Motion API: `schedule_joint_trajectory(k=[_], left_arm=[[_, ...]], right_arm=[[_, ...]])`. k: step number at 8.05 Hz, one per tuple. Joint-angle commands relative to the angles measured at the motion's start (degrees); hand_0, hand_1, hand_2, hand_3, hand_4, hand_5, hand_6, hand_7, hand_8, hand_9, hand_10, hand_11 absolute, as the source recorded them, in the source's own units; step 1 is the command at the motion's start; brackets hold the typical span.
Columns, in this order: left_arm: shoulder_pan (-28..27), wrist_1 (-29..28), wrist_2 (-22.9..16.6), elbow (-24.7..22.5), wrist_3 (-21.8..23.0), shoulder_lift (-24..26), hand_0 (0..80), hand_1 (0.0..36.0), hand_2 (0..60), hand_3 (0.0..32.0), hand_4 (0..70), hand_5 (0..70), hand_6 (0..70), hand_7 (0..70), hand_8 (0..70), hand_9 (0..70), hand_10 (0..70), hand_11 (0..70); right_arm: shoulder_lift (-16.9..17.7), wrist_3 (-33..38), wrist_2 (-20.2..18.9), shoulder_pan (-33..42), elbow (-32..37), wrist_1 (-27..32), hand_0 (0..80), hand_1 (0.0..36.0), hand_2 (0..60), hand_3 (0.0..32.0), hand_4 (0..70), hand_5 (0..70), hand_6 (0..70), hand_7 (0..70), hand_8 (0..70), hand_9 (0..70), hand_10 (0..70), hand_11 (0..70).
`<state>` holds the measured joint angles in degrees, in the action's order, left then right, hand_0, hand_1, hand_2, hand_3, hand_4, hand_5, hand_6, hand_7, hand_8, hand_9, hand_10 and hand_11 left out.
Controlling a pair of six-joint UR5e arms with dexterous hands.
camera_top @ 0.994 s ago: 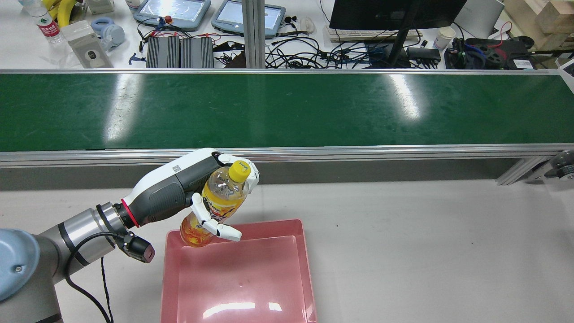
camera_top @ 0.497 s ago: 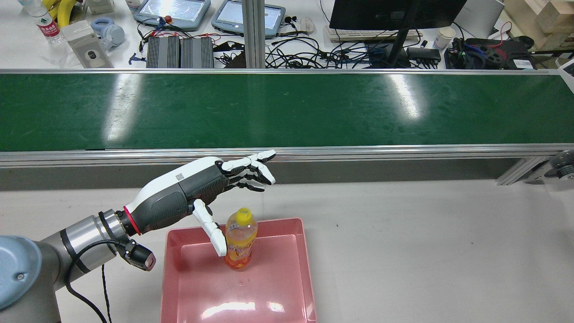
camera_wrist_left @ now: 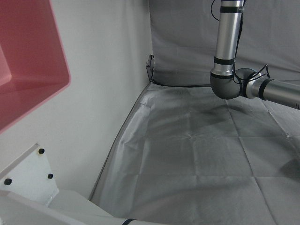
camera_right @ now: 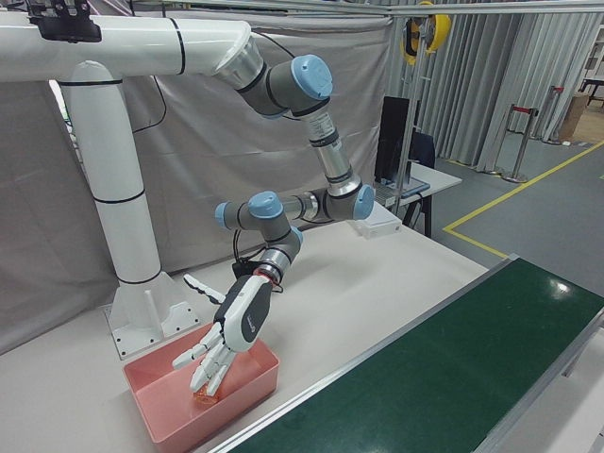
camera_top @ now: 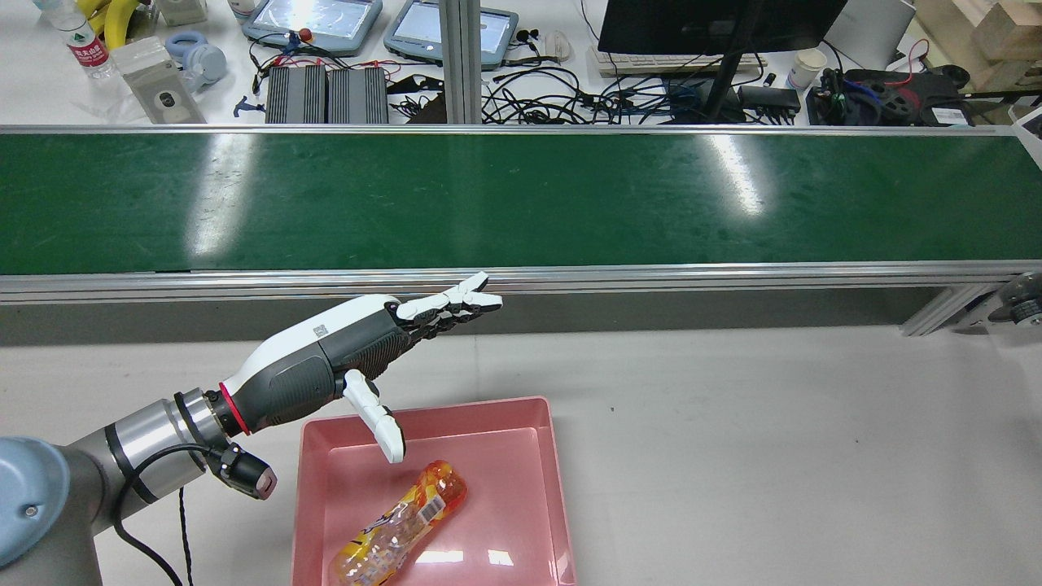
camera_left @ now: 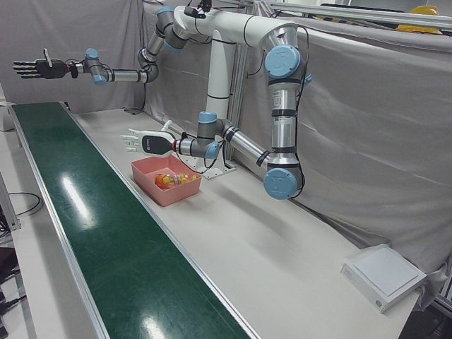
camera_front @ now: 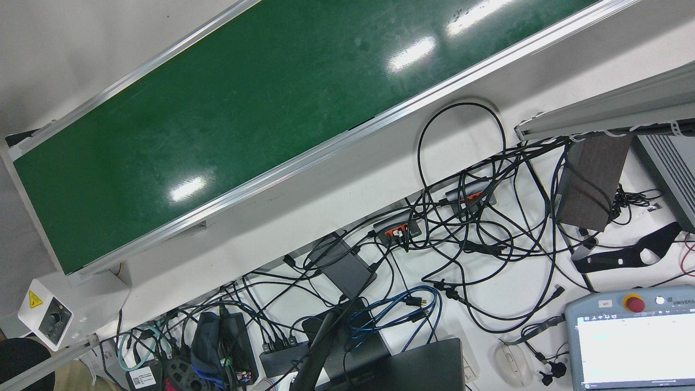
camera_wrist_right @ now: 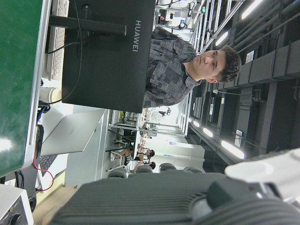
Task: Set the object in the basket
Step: 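Lower the bottle into the tray and open the left hand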
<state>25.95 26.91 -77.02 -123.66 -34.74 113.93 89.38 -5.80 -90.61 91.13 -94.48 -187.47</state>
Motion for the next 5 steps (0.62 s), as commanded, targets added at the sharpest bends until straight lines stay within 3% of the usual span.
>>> schedule_joint_trajectory(k=[1, 3, 5], left_arm=[[-0.02, -0.19, -0.14, 0.00, 0.20, -0.11, 44.7, 0.0, 0.0, 3.4, 14.0, 14.9, 1.0, 2.6, 7.3, 9.8, 1.7, 2.3], [0.06, -0.10, -0.23, 0.00, 0.29, -0.11, 46.1, 0.0, 0.0, 2.2, 15.0, 16.6, 1.9, 3.0, 8.0, 11.6, 2.8, 4.0], [0.76, 0.25, -3.46, 0.00, 1.42, 0.06, 50.2, 0.0, 0.0, 0.0, 19.7, 25.7, 4.6, 4.8, 10.0, 15.0, 6.2, 9.3]], right_arm=[[0.00, 0.00, 0.00, 0.01, 0.00, 0.00, 0.0, 0.0, 0.0, 0.0, 0.0, 0.0, 0.0, 0.0, 0.0, 0.0, 0.0, 0.0], [0.00, 0.00, 0.00, 0.01, 0.00, 0.00, 0.0, 0.0, 0.0, 0.0, 0.0, 0.0, 0.0, 0.0, 0.0, 0.0, 0.0, 0.0], [0.00, 0.00, 0.00, 0.01, 0.00, 0.00, 0.0, 0.0, 0.0, 0.0, 0.0, 0.0, 0.0, 0.0, 0.0, 0.0, 0.0, 0.0]])
